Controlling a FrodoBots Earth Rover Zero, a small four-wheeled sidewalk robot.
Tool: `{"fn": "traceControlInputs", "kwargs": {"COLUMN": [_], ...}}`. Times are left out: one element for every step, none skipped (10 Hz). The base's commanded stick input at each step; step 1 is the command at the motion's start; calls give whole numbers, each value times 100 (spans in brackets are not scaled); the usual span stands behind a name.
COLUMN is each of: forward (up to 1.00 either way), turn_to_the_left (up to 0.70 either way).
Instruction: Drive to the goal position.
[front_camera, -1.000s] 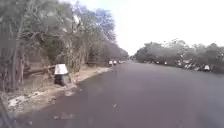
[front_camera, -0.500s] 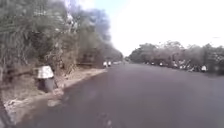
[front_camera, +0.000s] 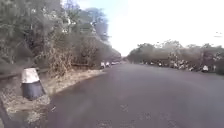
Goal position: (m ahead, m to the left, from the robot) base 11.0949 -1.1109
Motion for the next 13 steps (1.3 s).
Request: {"fn": "traceControlInputs", "kwargs": {"forward": [67,67,67,67,67,67,67,67,67,67,67,67,67], "turn_to_the_left": [-10,-1,0,0,0,0,0,0,0,0,0,0,0]}}
